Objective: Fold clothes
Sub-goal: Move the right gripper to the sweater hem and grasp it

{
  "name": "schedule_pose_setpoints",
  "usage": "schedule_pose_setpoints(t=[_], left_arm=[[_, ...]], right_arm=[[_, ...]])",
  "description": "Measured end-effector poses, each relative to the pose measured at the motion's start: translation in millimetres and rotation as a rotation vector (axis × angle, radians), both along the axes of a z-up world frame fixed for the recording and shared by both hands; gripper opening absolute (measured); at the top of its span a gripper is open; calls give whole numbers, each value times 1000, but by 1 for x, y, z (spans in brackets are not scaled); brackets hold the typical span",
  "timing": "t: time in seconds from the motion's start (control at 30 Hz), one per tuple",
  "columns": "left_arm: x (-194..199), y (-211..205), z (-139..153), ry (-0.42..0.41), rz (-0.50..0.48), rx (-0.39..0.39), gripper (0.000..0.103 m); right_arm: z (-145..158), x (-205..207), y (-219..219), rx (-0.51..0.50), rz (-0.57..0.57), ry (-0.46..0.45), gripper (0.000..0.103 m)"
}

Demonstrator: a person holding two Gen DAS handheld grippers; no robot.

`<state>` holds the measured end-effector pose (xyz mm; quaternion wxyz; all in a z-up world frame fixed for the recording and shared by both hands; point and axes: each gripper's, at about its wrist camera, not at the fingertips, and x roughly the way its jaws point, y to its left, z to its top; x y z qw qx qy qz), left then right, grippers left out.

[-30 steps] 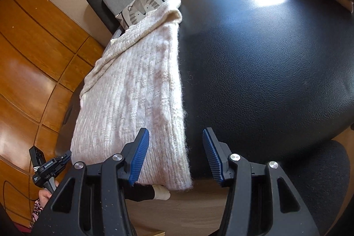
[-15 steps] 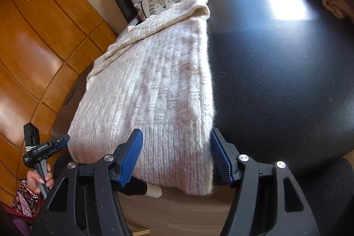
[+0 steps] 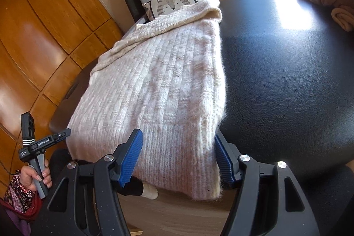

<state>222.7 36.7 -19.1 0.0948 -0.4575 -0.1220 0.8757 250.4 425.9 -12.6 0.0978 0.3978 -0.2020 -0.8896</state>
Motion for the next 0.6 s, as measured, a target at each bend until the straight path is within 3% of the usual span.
schedule_pose_setpoints(t=[0.13, 0.6], left_arm=[[0, 7, 1, 6, -1, -47, 44], [2, 8, 1, -18, 9, -39, 47]], right_arm=[[0, 0, -4, 27, 6, 1, 67], [-1, 3, -4, 14, 1, 16, 67]])
